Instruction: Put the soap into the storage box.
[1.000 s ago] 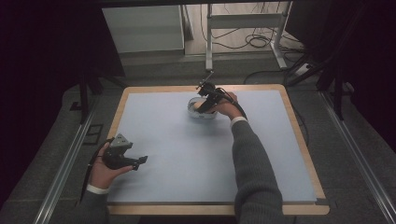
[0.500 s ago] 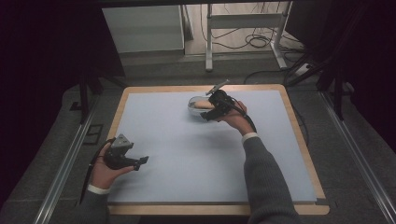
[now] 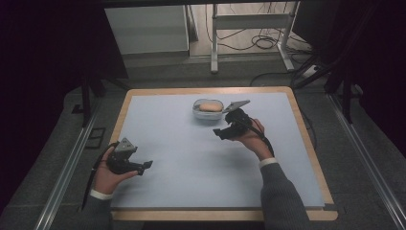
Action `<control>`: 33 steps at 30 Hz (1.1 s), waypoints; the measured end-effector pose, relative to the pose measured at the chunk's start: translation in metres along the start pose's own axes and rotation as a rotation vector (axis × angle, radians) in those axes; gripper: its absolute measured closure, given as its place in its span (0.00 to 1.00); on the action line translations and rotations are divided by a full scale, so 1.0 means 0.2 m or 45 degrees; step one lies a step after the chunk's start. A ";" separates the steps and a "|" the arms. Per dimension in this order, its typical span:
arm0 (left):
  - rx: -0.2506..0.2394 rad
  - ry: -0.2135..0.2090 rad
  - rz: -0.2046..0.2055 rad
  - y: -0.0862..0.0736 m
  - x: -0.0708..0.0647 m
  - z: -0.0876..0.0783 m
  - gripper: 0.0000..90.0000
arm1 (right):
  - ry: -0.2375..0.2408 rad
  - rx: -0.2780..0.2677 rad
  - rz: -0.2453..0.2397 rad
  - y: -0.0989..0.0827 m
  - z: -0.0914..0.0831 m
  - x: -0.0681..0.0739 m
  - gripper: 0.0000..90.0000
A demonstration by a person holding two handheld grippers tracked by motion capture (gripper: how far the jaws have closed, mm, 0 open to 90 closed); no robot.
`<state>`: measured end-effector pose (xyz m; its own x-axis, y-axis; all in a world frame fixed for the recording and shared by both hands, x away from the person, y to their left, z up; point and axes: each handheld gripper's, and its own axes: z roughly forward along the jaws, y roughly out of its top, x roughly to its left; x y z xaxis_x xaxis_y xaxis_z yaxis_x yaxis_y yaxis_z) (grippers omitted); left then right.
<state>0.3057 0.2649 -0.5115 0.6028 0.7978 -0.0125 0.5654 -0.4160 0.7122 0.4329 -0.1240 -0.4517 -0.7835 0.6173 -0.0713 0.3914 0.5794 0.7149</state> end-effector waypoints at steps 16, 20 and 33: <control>0.022 0.015 0.011 0.00 -0.02 0.01 0.14 | -0.083 -0.134 0.077 -0.42 -0.30 0.14 0.26; 0.018 0.018 0.011 0.00 -0.02 0.01 0.14 | -0.133 -0.135 0.087 -0.53 -0.35 0.17 0.25; 0.015 0.024 0.007 0.00 -0.01 0.00 0.14 | -0.182 -0.164 0.128 -0.70 -0.45 0.15 0.25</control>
<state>0.3049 0.2628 -0.5112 0.5954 0.8034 0.0046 0.5688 -0.4255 0.7038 0.3112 -0.2350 -0.4921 -0.6634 0.7433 -0.0865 0.3922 0.4438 0.8057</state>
